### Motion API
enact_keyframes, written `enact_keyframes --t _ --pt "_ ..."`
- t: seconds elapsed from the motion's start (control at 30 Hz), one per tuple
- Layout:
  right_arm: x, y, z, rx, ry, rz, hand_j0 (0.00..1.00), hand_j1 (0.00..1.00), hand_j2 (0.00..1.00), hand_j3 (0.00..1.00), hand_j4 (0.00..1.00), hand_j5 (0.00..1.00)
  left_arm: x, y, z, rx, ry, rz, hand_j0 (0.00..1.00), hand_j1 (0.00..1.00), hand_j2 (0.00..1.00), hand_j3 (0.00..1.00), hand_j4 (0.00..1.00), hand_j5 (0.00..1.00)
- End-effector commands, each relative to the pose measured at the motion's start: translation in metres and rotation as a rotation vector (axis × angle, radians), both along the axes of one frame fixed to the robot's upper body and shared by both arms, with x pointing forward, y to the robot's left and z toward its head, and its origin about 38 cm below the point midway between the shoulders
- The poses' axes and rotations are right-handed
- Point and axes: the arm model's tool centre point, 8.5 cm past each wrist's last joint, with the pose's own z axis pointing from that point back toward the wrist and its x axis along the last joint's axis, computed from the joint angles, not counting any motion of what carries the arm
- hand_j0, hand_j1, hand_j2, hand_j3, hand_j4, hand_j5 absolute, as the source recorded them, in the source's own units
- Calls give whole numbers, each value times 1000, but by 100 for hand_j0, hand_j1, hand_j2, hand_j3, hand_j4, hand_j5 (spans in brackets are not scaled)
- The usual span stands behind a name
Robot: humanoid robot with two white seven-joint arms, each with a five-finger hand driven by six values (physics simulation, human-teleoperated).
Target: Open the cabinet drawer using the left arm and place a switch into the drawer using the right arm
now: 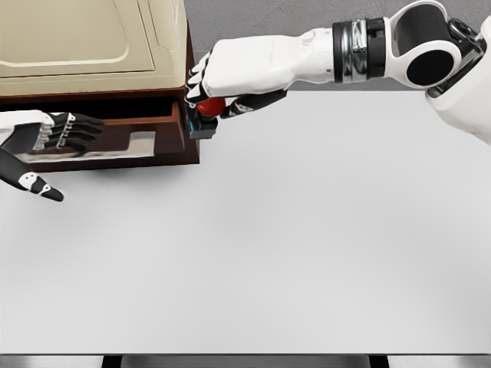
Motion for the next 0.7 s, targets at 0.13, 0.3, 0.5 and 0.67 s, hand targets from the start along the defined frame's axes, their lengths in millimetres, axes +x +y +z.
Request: enact_keyframes --t 0.13,0.3,0.5,0.67 --pt "0 3 5 22 23 -5 48 48 48 48 48 48 -3 12 -4 77 -13 20 100 100 100 100 100 100" --pt "1 14 10 30 31 -17 48 48 48 48 48 48 -3 12 -5 77 -10 20 100 100 100 100 100 100" --pt "5 33 13 43 52 -36 48 48 48 48 48 48 -6 18 -1 69 -5 37 100 100 100 100 100 100" --pt "10 50 14 54 78 -56 48 48 48 48 48 48 -5 17 0 60 -3 36 100 100 100 100 100 100"
